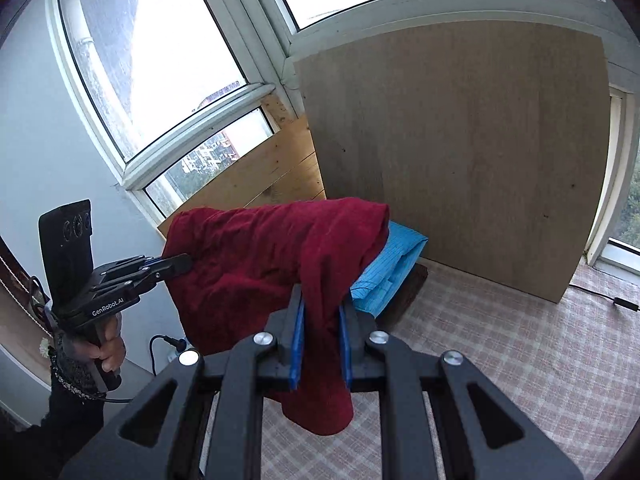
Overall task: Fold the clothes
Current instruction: 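Carry the folded sweatshirt with both tools onto the blue striped cloth, then lower the sweatshirt onto the blue cloth and open both tools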
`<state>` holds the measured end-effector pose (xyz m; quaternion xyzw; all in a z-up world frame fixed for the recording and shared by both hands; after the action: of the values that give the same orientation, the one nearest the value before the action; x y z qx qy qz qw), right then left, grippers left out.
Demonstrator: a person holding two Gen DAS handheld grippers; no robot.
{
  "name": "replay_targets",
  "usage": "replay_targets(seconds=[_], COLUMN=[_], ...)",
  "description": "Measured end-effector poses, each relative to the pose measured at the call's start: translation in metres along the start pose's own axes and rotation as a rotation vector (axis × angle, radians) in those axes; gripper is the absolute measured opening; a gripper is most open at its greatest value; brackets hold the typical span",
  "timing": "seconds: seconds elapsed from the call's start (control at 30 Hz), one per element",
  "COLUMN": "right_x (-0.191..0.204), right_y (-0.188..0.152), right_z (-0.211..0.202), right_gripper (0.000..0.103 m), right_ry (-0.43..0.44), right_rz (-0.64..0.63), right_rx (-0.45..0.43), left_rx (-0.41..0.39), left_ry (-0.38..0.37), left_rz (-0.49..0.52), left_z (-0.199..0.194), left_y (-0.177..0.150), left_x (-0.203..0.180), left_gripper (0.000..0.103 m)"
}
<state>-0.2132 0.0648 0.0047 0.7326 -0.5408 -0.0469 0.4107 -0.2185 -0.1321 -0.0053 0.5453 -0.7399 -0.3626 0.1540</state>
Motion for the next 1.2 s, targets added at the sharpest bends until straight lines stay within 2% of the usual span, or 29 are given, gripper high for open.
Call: replay_targets(seconds=[0.07,0.3,0.5,0.57,0.63,0.7,0.77,0.83,1.0,1.13,1.2], right_x=[0.008,0.008,-0.016,-0.024,-0.03,-0.033,-0.037,-0.038,-0.025,-0.019,-0.019], right_y=[0.011,0.026,0.03,0.029,0.027,0.028,0.029,0.029,0.014,-0.005,-0.01], right_z=[0.025,0.125,0.179,0.192,0.198,0.188,0.176,0.162,0.15,0.162,0.17], right_gripper=[0.015,0.015,0.015,0.019,0.023,0.025,0.036,0.041,0.041,0.041,0.041], right_ry=[0.025,0.066,-0.054,-0.073,-0.092,-0.084,-0.085,-0.083,-0.055,-0.061,-0.061], right_rz=[0.018,0.11,0.086,0.089,0.087,0.089,0.093,0.093,0.068,0.047,0.05], right_rx=[0.023,0.13,0.186,0.221,0.254,0.237,0.211,0.186,0.217,0.274,0.288], left_rx=[0.016,0.13,0.252,0.277,0.298,0.287,0.276,0.268,0.271,0.292,0.302], left_ry=[0.048,0.096,0.108,0.121,0.132,0.131,0.137,0.14,0.113,0.101,0.095], left_rz=[0.004,-0.053,-0.071,-0.086,-0.099,-0.097,-0.083,-0.072,-0.101,-0.109,-0.114], left_z=[0.007,0.064,0.14,0.153,0.165,0.16,0.152,0.141,0.118,0.124,0.127], left_y=[0.01,0.021,0.009,0.003,-0.002,-0.002,-0.001,-0.001,-0.014,-0.02,-0.023], left_x=[0.023,0.103,0.136,0.14,0.143,0.143,0.142,0.142,0.143,0.143,0.142], left_gripper=[0.006,0.006,0.006,0.008,0.016,0.017,0.017,0.022,0.028,0.031,0.029])
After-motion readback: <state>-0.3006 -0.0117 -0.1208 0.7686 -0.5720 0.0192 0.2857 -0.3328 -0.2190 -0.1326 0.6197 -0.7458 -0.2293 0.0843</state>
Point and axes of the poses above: each gripper's, at about its wrist camera, not at the fingertips, and z roughly the way its jaws point, x to its left, y to its top, the point moved 7 cm from there along z, roughly the way its jaws point, and after that the axes turned 5 degrees about x, right-handed, at the moved point
